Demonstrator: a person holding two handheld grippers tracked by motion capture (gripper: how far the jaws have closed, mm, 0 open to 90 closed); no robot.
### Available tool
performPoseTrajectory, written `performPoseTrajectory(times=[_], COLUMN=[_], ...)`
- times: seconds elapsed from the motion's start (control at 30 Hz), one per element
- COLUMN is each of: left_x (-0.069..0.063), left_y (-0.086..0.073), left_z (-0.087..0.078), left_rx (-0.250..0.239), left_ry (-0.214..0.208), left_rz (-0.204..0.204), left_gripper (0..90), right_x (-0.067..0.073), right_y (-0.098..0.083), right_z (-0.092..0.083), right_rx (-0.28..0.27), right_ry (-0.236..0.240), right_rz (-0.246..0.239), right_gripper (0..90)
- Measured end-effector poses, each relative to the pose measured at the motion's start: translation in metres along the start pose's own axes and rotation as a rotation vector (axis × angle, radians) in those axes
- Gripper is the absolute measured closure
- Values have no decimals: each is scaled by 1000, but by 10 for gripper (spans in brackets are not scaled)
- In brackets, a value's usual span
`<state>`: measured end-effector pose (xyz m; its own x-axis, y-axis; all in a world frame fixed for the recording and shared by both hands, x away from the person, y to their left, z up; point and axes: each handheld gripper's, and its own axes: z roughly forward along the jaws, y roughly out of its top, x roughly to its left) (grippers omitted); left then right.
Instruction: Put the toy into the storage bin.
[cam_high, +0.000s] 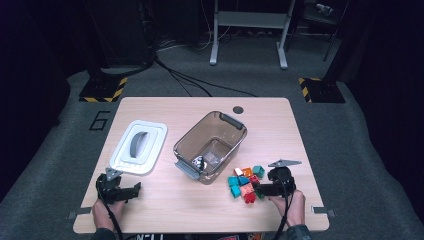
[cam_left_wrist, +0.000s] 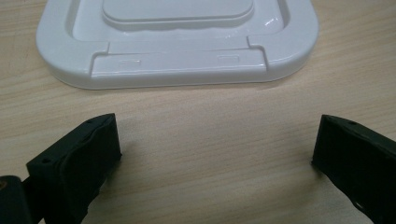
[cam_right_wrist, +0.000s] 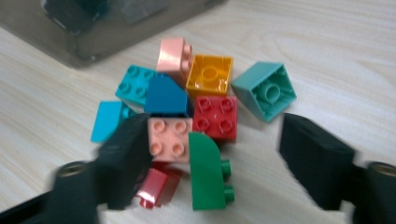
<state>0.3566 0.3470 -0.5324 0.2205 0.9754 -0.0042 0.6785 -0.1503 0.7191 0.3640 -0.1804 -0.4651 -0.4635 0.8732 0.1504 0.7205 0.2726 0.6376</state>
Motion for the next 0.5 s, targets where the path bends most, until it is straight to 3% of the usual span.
performPoseTrajectory(times=[0.1,0.5], left_x=[0,0], left_y=[0,0], left_z=[0,0], left_rx=[-4,-4], left_ry=[0,0], left_rz=[-4,-3], left_gripper=[7,8], right_x=[0,2], right_y=[-9,-17], right_z=[0,15], right_rx=[11,87], right_ry=[-1,-18], right_rz=[4,-14], right_gripper=[419,580])
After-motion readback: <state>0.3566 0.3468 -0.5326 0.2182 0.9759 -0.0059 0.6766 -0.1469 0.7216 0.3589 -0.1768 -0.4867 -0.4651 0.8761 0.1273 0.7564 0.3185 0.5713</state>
